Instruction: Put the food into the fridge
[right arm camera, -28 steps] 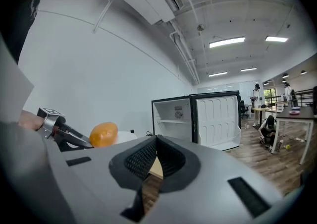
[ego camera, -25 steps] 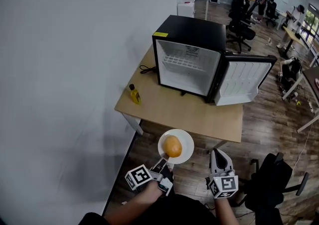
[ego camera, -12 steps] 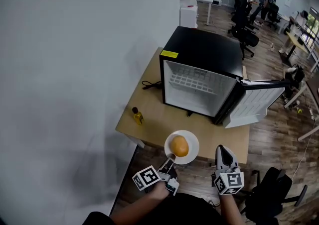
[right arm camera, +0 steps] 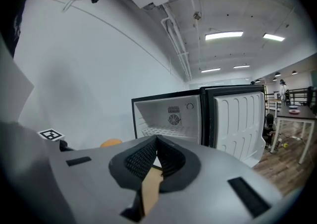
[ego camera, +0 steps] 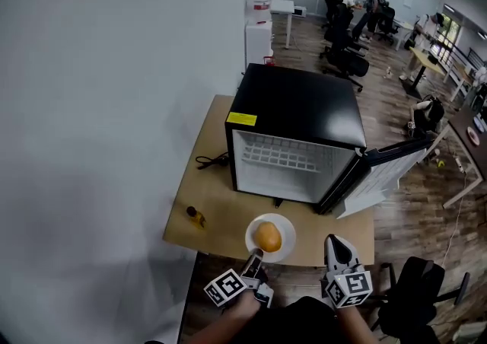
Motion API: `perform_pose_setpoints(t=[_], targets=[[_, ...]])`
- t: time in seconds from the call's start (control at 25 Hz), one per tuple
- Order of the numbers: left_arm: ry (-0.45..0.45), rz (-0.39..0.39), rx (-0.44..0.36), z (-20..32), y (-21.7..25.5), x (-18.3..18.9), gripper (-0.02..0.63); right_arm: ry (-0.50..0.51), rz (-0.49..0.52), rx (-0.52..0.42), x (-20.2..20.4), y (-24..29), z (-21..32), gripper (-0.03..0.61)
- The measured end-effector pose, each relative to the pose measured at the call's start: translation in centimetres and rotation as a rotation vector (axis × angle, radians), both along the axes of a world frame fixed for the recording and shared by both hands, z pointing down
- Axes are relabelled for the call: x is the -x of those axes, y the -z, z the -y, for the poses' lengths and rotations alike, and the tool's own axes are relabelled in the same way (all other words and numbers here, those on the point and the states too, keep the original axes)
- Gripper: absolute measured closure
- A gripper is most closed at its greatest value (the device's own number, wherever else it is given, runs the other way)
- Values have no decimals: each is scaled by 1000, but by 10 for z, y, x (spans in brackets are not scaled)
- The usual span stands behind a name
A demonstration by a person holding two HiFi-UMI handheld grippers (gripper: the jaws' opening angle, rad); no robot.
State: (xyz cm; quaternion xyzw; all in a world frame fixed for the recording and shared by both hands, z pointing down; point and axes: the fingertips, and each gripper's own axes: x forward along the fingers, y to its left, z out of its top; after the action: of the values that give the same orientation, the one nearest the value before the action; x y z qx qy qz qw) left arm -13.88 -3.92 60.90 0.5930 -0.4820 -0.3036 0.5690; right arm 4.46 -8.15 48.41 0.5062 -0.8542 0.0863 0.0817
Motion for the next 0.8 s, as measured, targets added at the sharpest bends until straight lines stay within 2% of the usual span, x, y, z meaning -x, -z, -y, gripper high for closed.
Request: perform_pose_setpoints(t=[0.2, 0.36, 0.64, 0.8], targets=[[-9, -27, 25, 31, -18, 1, 592, -3, -30, 11, 6, -12, 15, 518], [-7, -25, 31, 54, -26, -1, 592, 1, -2, 39, 7, -22, 27, 518], [-22, -36, 59, 99, -55, -17, 592, 6, 16, 20, 2, -28, 58, 518], [-42, -25, 42, 127, -65, -22, 592, -8, 18, 30, -1, -31, 78, 518]])
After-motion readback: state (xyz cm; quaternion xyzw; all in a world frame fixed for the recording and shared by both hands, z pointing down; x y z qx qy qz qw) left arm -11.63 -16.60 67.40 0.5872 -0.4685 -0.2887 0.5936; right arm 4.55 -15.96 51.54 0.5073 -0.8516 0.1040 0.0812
